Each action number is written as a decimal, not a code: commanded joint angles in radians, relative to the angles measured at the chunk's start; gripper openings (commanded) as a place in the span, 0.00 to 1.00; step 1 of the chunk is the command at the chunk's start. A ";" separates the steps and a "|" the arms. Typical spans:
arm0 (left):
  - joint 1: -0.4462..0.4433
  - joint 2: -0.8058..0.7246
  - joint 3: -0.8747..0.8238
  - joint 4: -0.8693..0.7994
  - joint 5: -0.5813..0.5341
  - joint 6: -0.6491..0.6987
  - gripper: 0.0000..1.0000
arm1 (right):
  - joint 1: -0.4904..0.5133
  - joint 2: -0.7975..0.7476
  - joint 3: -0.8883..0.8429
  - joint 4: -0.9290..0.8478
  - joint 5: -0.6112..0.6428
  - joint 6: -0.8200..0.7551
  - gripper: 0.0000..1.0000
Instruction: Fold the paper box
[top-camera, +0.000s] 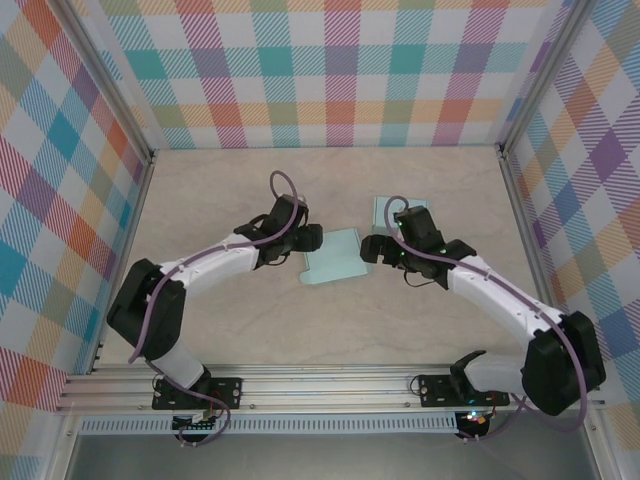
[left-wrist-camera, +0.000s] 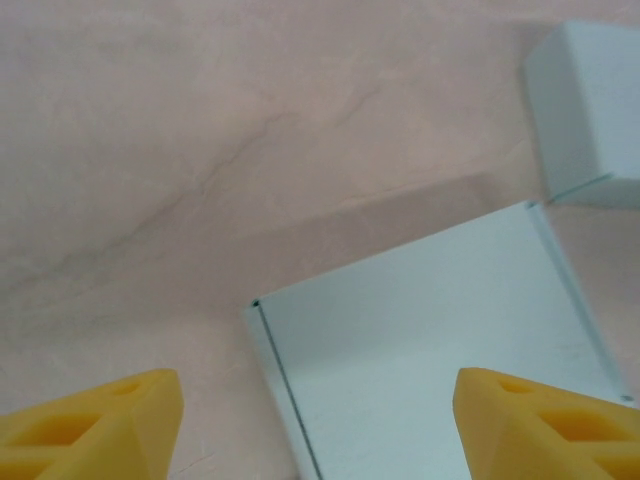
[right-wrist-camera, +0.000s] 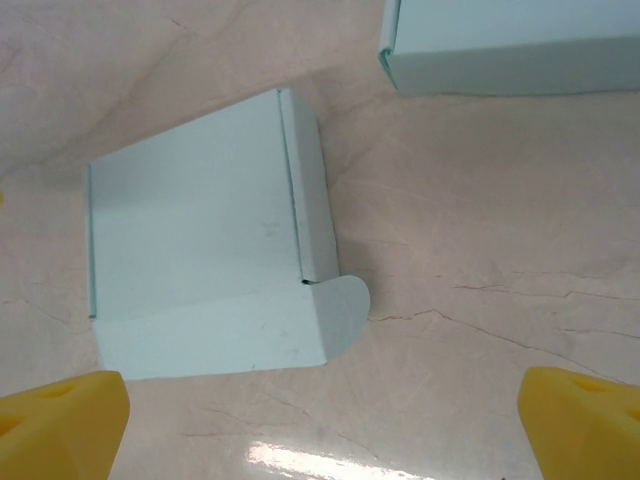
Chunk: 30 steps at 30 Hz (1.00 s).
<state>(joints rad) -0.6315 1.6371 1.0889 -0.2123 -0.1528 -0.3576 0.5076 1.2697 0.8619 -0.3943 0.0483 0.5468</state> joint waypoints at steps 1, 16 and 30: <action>0.005 0.048 -0.011 -0.003 -0.021 -0.022 0.68 | -0.024 0.065 0.008 0.058 -0.056 0.036 1.00; 0.069 0.119 -0.057 0.039 0.055 -0.072 0.49 | -0.106 0.316 0.023 0.269 -0.327 0.116 1.00; 0.144 0.102 -0.174 0.147 0.189 -0.146 0.29 | -0.129 0.417 0.008 0.418 -0.471 0.177 1.00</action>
<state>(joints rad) -0.5148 1.7321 0.9604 -0.0219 0.0143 -0.4808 0.3855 1.6730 0.8646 -0.0483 -0.3573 0.6964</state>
